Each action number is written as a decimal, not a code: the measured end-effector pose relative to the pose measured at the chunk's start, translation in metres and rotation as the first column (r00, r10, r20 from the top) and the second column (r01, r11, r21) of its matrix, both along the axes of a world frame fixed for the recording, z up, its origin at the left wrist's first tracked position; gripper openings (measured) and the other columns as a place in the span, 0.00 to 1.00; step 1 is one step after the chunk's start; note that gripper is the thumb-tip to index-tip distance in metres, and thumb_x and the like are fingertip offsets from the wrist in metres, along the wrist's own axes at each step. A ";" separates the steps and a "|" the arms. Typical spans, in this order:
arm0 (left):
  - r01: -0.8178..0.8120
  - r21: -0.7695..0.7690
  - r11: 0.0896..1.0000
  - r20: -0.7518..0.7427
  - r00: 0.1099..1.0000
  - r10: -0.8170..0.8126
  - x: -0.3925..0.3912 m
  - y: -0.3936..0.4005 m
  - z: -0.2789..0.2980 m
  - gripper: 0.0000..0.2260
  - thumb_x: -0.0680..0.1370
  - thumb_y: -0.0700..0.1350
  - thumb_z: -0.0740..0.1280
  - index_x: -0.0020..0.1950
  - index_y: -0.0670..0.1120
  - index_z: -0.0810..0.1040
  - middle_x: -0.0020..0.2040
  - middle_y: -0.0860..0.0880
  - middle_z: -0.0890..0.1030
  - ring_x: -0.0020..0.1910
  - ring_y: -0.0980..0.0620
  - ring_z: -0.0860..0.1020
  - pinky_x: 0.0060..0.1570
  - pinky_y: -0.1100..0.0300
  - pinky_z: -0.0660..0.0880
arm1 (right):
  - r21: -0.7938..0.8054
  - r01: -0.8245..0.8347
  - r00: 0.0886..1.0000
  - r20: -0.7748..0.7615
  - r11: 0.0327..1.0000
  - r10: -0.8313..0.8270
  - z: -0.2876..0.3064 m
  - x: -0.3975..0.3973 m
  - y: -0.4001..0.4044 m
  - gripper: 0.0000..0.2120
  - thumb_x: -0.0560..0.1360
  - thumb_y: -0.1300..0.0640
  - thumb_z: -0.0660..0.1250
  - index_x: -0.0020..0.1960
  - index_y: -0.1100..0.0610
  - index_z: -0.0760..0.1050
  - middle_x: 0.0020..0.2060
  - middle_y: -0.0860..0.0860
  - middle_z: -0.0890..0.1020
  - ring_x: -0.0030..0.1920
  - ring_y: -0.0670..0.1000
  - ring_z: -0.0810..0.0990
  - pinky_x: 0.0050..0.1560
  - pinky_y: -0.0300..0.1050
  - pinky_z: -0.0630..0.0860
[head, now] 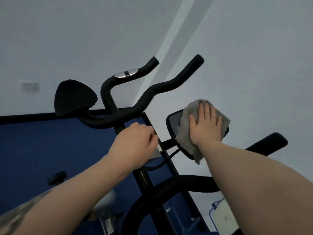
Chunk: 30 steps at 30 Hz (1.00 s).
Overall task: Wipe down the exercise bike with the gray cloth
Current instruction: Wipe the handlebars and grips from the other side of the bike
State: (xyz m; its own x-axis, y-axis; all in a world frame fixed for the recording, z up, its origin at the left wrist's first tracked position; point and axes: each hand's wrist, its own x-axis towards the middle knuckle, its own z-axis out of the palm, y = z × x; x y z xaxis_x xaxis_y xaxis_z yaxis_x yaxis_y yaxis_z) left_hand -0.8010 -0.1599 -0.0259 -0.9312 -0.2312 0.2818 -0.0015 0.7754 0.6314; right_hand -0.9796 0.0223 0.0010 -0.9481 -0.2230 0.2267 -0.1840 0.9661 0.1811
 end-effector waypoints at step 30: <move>-0.059 0.333 0.941 -0.068 0.994 0.086 0.014 -0.005 0.010 0.10 0.79 0.47 0.62 0.38 0.49 0.75 0.32 0.51 0.77 0.32 0.52 0.75 0.31 0.58 0.71 | -0.765 0.138 0.814 0.449 0.629 0.367 0.040 0.084 -0.039 0.20 0.83 0.45 0.53 0.69 0.52 0.72 0.64 0.53 0.77 0.64 0.51 0.73 0.65 0.48 0.68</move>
